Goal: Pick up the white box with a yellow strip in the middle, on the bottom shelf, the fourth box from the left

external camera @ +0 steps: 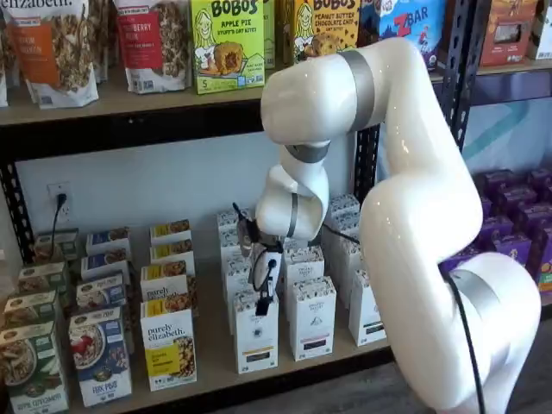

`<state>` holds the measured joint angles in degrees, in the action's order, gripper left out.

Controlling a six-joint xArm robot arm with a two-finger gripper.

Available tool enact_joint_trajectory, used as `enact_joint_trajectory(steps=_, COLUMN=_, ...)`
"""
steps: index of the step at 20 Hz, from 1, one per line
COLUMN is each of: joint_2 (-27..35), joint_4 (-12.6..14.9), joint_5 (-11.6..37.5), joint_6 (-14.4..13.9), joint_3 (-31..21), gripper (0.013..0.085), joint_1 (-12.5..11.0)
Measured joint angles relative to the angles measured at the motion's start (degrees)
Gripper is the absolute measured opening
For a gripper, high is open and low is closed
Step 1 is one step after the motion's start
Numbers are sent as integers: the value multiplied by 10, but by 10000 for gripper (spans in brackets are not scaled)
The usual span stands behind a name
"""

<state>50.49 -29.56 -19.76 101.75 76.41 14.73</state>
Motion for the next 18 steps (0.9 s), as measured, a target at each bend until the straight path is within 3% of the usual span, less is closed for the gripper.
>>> enact_joint_trajectory(steps=6, joint_2=30, joint_4=41, joint_5=-11, joint_6=-33, joint_3=38, gripper=850, joint_1=-6)
enact_joint_trajectory(steps=12, joint_2=56, joint_4=42, joint_5=-21, joint_6=-31, joint_3=73, gripper=850, joint_1=-10)
enact_joint_trajectory(steps=18, joint_2=77, joint_4=87, joint_5=-33, joint_6=-68, joint_3=102, gripper=850, joint_1=-15)
